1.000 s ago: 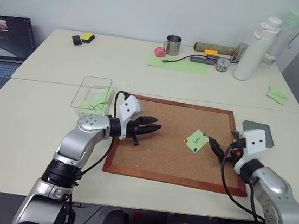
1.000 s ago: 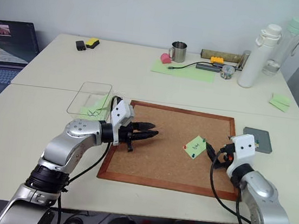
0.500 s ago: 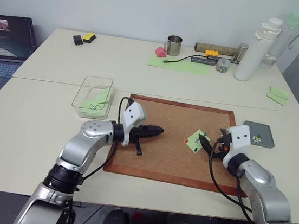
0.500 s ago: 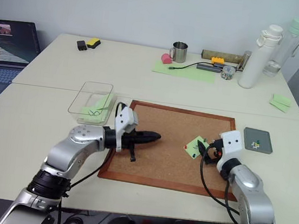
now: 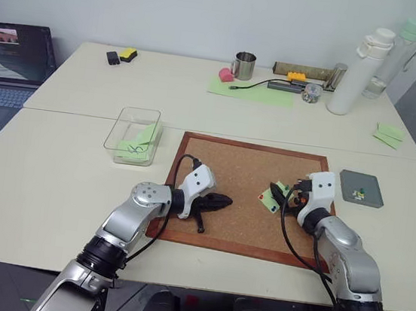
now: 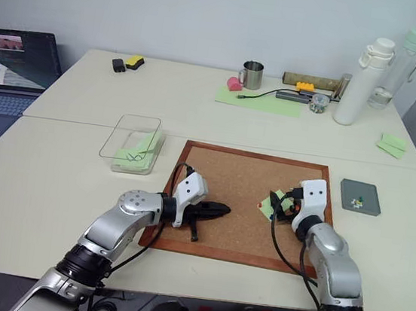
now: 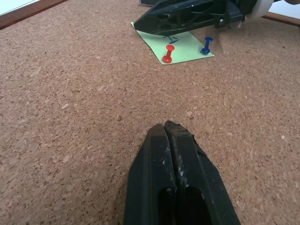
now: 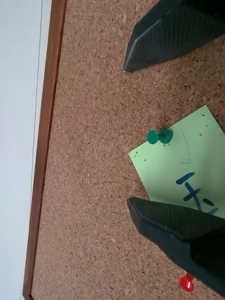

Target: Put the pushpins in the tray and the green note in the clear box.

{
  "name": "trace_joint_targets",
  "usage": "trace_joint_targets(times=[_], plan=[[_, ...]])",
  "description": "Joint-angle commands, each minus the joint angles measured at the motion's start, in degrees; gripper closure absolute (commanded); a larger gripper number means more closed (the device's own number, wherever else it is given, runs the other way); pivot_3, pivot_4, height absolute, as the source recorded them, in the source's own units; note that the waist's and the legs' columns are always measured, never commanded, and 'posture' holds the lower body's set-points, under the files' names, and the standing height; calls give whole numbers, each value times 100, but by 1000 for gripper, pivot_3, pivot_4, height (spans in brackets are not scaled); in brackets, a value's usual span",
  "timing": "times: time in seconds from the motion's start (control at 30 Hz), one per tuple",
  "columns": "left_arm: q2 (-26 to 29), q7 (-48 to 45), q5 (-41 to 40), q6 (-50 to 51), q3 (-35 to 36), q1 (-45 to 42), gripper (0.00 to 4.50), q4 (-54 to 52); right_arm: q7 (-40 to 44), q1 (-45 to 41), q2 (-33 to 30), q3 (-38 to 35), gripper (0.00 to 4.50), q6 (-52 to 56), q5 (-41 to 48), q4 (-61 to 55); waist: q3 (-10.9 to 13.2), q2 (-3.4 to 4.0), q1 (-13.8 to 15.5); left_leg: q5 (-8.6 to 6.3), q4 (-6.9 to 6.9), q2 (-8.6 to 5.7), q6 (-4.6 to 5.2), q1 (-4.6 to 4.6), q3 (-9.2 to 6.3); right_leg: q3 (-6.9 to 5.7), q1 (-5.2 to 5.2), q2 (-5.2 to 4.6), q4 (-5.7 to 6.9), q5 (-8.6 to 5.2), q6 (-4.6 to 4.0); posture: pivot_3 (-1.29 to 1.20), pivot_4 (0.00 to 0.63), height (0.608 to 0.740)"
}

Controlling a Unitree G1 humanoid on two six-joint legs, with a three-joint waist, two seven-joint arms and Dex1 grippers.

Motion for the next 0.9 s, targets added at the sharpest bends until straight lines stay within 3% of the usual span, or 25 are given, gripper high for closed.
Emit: trace_joint_targets(times=[0.03, 0.57, 0.9], plan=[[49, -78, 75, 107, -117, 58, 4500, 52, -56, -42, 97, -117, 998, -170, 22, -69, -1, 1, -4, 0, 0, 0, 0, 0, -5, -3, 3, 0, -1, 0, 0, 0, 150, 740], [128, -158, 73, 161, -100, 15, 4500, 66, -3, 189, -7, -173, 4337, -201, -74, -459, -2, 4, -19, 0, -1, 1, 0, -1, -20, -9, 8, 2, -5, 0, 0, 0, 150, 740], [100, -64, 180, 225, -114, -91, 4500, 247, 175, 213, 60, -297, 4469, -372, 258, -1009, -2, 5, -12, 0, -1, -2, 0, -3, -22, -11, 8, 1, -5, -1, 0, 0, 150, 740]])
